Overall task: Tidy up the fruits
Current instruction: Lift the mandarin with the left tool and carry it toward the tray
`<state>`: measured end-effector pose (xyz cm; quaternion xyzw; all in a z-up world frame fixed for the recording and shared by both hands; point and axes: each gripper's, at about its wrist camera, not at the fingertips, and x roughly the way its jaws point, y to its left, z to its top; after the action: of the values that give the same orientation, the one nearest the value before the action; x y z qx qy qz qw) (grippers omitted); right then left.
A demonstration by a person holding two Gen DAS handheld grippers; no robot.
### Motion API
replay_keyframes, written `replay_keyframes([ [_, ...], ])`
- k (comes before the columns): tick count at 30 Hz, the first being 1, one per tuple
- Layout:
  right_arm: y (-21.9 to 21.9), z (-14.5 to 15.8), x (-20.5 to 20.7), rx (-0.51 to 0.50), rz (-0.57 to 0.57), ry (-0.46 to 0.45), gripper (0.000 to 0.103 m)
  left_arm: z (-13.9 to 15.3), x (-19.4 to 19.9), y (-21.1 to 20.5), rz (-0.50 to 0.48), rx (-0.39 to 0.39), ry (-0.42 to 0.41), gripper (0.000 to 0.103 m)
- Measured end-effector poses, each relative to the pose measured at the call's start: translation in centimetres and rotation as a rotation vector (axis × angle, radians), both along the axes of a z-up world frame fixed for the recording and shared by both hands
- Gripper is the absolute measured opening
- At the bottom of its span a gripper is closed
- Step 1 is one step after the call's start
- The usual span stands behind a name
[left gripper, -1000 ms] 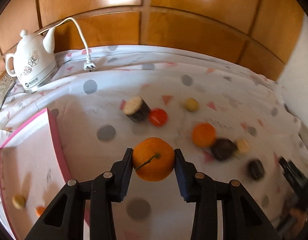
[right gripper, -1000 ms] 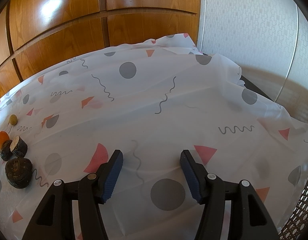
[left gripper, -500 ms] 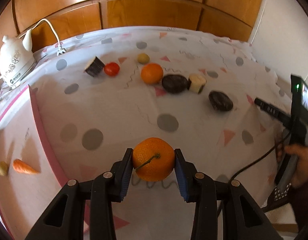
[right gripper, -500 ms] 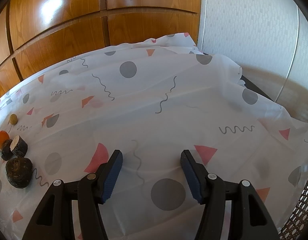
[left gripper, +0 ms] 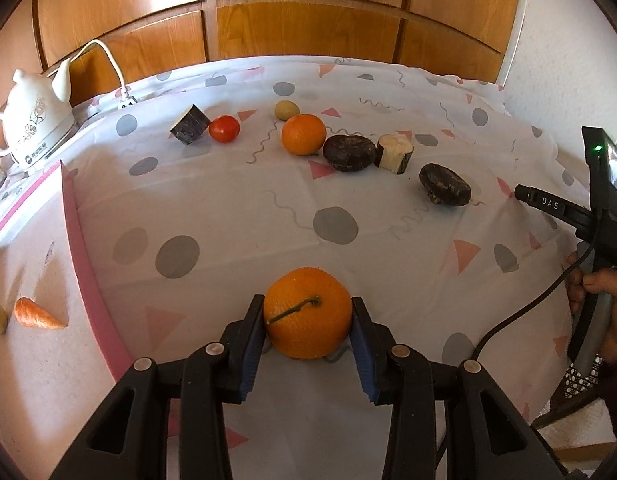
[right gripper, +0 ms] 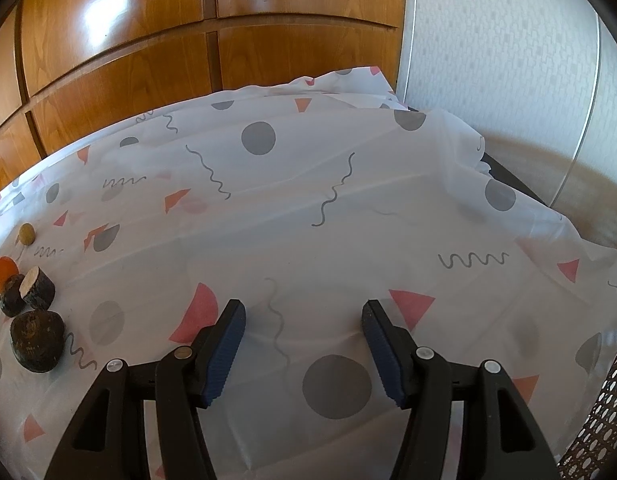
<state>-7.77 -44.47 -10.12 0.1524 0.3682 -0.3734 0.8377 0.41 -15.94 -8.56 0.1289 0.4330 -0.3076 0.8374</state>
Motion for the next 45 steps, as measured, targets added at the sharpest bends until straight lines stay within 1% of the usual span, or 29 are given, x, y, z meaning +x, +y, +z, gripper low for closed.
replay_keyframes([
  [7, 0.2, 0.2, 0.1, 0.015, -0.007, 0.017, 0.062, -0.1, -0.4, 0.1, -0.005, -0.001, -0.027, 0.041],
  [10, 0.3, 0.6, 0.0, 0.069, -0.012, 0.024, 0.062, -0.1, -0.5, 0.3, -0.007, -0.004, -0.031, 0.041],
  [11, 0.6, 0.7, 0.1, 0.085, -0.003, 0.022, 0.064, -0.1, -0.5, 0.4, -0.009, -0.006, -0.032, 0.041],
  [15, 2.3, 1.1, 0.5, 0.161, 0.09, -0.028, 0.064, 0.0, -0.7, 0.6, -0.012, -0.012, -0.029, 0.041],
  [18, 3.7, 1.3, 1.2, 0.196, 0.148, -0.045, 0.063, 0.0, -0.9, 0.8, -0.015, -0.013, -0.031, 0.041],
  [20, 4.6, 1.2, 1.7, 0.192, 0.174, -0.03, 0.063, 0.2, -1.1, 1.0, -0.015, -0.012, -0.027, 0.04],
  [24, 5.4, 0.9, 1.9, 0.16, 0.187, -0.007, 0.064, 0.5, -1.6, 1.6, -0.027, -0.014, -0.014, 0.039],
  [27, 5.7, 0.7, 1.7, 0.153, 0.19, -0.008, 0.064, 1.3, -1.9, 2.2, -0.021, -0.046, 0.005, 0.039],
  [30, 5.4, 0.9, 1.9, 0.157, 0.17, -0.013, 0.064, 2.6, -2.5, 2.7, -0.02, -0.069, -0.028, 0.039],
  [33, 5.0, 1.0, 1.9, 0.197, 0.153, -0.045, 0.064, 3.7, -2.3, 3.6, 0.005, -0.102, -0.029, 0.039],
  [36, 4.6, 1.3, 1.8, 0.275, 0.159, -0.097, 0.064, 4.7, -2.0, 4.7, 0.038, -0.134, -0.028, 0.039],
  [40, 4.6, 1.7, 2.6, 0.398, 0.198, -0.156, 0.064, 5.5, -1.5, 6.2, 0.093, -0.158, -0.019, 0.039],
  [43, 5.8, 2.4, 3.7, 0.405, 0.247, -0.174, 0.064, 6.0, -1.2, 7.3, 0.126, -0.174, -0.017, 0.039],
  [45, 6.7, 2.7, 4.7, 0.401, 0.284, -0.17, 0.064, 6.2, -1.1, 8.2, 0.151, -0.183, -0.016, 0.039],
])
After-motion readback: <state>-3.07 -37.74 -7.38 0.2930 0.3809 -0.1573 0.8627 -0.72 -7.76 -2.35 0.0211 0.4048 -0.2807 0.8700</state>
